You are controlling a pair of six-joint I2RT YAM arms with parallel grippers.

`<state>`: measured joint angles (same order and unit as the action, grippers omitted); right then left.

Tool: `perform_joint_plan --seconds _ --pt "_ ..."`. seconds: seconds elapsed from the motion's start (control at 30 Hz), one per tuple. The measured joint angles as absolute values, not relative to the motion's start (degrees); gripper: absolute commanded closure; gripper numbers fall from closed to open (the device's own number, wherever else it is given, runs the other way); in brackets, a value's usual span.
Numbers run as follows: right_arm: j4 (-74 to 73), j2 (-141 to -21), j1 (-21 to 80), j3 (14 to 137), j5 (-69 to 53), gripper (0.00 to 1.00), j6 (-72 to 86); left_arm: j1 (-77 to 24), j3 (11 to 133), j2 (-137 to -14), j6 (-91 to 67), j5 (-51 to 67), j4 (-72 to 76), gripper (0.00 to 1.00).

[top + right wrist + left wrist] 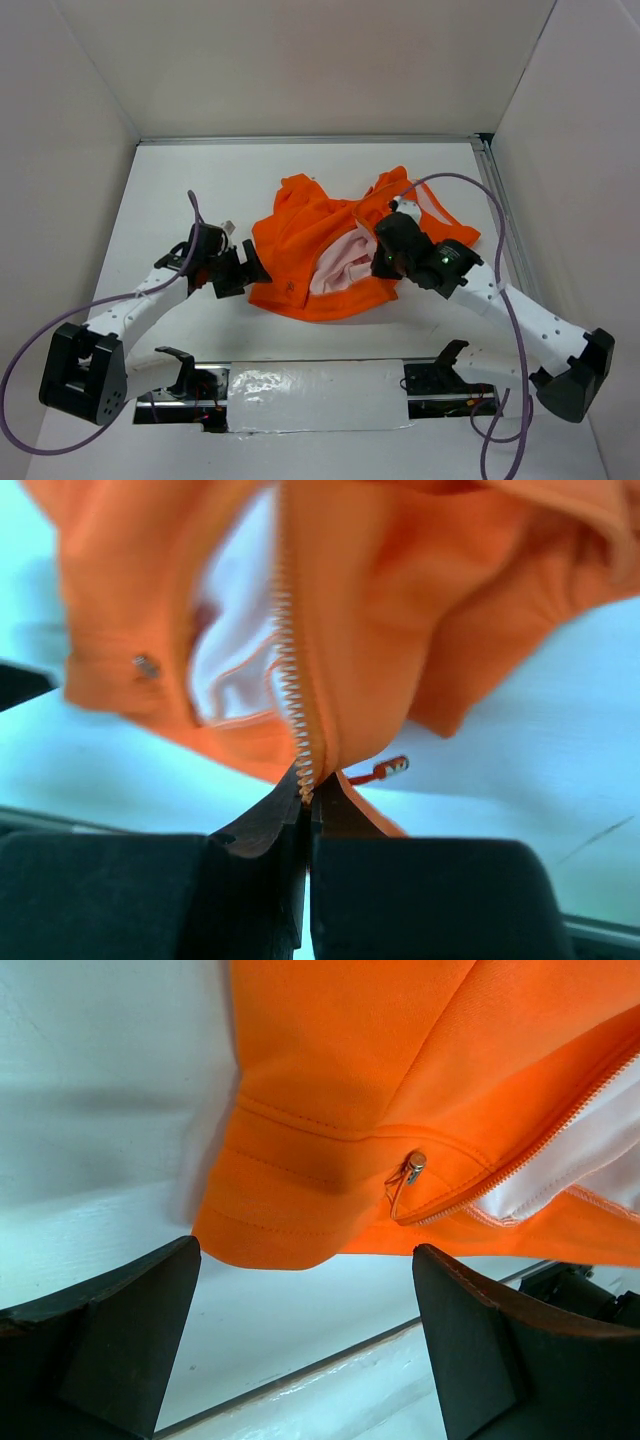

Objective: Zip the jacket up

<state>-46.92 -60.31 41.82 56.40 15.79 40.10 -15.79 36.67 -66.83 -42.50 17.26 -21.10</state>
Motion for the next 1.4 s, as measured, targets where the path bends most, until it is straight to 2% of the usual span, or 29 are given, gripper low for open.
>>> perform_joint_plan --seconds 0.17,0.2,0.27,0.3,0.33,0.4,0.5,0.6,0.67,0.8,0.9,1.0,1.13,1.17,1.2,1.3,1.33,1.37,1.4 --pt "-52.64 -77.19 53.56 70.11 20.71 0.96 44.03 -15.77 36.32 -66.78 -43.88 16.69 -21.10 0.01" --pt "-53.43 -82.89 55.42 73.28 21.52 0.93 44.58 -15.70 36.32 -66.63 -44.05 16.56 -21.12 0.01" --pt "-52.93 -93.19 58.24 77.73 21.87 0.82 44.84 -15.40 36.29 -66.13 -44.58 16.49 -21.23 0.01" --pt "-52.69 -97.45 59.51 79.33 21.52 0.58 44.31 -15.16 36.25 -65.76 -45.08 16.49 -21.21 0.01" --pt "-51.75 -101.08 60.69 80.27 20.78 0.41 43.88 -14.87 36.21 -65.39 -45.28 16.49 -21.23 0.01" --pt "-49.95 -104.33 62.22 80.27 18.39 0.27 41.85 -14.24 36.21 -65.06 -45.41 16.45 -21.17 0.01" --pt "-46.02 -102.78 63.20 78.59 14.09 0.24 39.09 -13.56 36.21 -65.17 -45.32 16.56 -21.08 0.01" --pt "-39.81 -94.54 61.23 71.81 9.78 0.22 38.48 -13.17 36.21 -66.26 -44.99 16.97 -20.58 0.01" --pt "-37.39 -86.43 57.80 65.76 7.46 0.15 38.85 -13.15 36.21 -67.81 -44.60 17.56 -20.03 0.01" --pt "-34.87 -69.41 47.55 54.61 5.17 0.13 41.28 -13.15 36.21 -70.50 -42.98 19.31 -18.11 0.01" --pt "-34.28 -61.30 40.05 47.59 4.78 0.13 43.46 -13.21 36.21 -72.90 -41.56 19.97 -16.71 0.01" --pt "-33.52 -59.18 35.83 42.48 3.27 0.13 44.34 -13.32 36.21 -75.88 -40.18 20.73 -15.03 0.01" --pt "-30.52 -62.85 34.85 40.38 0.30 0.13 44.31 -13.30 36.25 -79.46 -38.98 22.74 -12.34 0.02" --pt "-29.02 -64.51 34.79 40.38 -0.43 0.13 44.31 -13.32 36.42 -80.09 -38.89 23.73 -11.38 0.05" --pt "-27.22 -66.41 34.63 40.40 -1.26 0.13 44.34 -13.34 36.49 -80.71 -38.63 24.84 -10.17 0.15" --pt "-22.20 -72.36 34.92 40.40 -4.43 0.13 44.64 -13.58 36.45 -82.46 -37.23 27.38 -7.77 0.33" --pt "-20.69 -74.28 35.35 40.40 -5.69 0.14 44.93 -13.74 36.34 -82.78 -36.77 28.27 -7.25 0.44" --pt "-19.64 -75.66 36.07 40.40 -6.61 0.14 45.19 -13.87 36.12 -82.83 -36.32 29.04 -6.81 0.49" --pt "-18.55 -77.10 37.65 40.42 -7.20 0.14 45.58 -14.04 35.68 -82.59 -35.86 29.98 -5.93 0.62"
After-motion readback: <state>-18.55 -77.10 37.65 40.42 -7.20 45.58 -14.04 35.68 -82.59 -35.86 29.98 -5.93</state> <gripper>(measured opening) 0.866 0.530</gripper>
